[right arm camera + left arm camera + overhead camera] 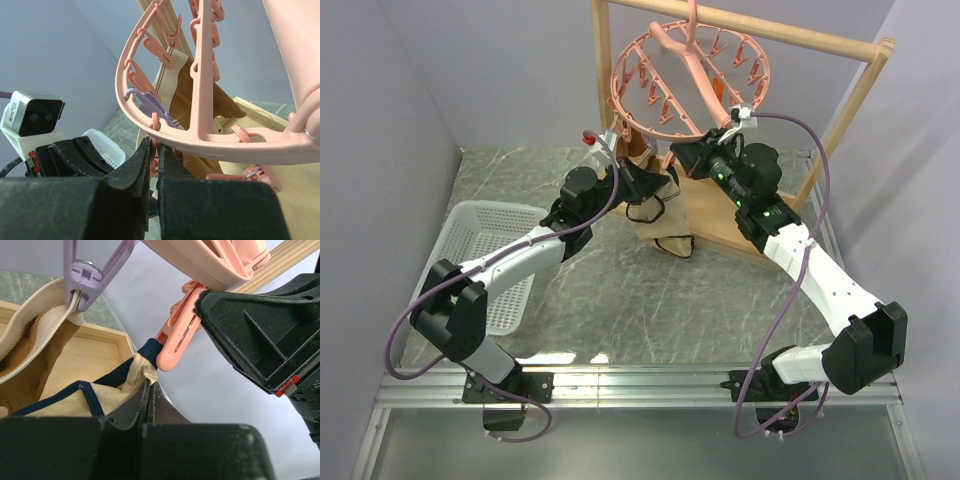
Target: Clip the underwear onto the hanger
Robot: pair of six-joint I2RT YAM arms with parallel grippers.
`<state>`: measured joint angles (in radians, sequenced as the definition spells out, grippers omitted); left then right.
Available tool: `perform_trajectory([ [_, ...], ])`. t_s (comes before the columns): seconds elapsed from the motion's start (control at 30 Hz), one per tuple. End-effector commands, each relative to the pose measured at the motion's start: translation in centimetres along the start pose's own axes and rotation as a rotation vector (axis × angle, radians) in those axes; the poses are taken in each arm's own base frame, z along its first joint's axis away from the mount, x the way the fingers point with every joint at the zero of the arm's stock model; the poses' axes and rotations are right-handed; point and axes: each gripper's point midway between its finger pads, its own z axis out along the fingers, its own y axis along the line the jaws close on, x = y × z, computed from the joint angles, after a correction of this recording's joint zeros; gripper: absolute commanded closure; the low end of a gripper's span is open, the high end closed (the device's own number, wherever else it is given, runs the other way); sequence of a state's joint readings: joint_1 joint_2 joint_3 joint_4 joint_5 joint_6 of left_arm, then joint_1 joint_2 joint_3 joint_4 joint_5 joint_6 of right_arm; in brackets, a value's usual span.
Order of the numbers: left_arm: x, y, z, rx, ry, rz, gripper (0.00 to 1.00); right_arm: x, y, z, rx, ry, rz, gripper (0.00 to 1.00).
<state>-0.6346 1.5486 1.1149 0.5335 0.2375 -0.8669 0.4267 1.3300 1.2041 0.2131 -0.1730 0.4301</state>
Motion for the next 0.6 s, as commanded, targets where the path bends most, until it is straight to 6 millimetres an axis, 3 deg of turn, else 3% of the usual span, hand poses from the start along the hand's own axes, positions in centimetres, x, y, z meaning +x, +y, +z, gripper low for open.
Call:
perform_trajectory([
  [0.0, -2.71, -3.39, 0.56, 0.092, -0.079, 0.058, 1.0, -1.43, 0.39, -0.4, -0.012, -0.04, 0.003, 1.0],
  [0.57, -3.34, -4.22, 1.08, 0.11, -0.103, 0.085, 1.0, -0.75, 0.39, -0.87, -0.018, -0.018, 0.01, 1.0],
])
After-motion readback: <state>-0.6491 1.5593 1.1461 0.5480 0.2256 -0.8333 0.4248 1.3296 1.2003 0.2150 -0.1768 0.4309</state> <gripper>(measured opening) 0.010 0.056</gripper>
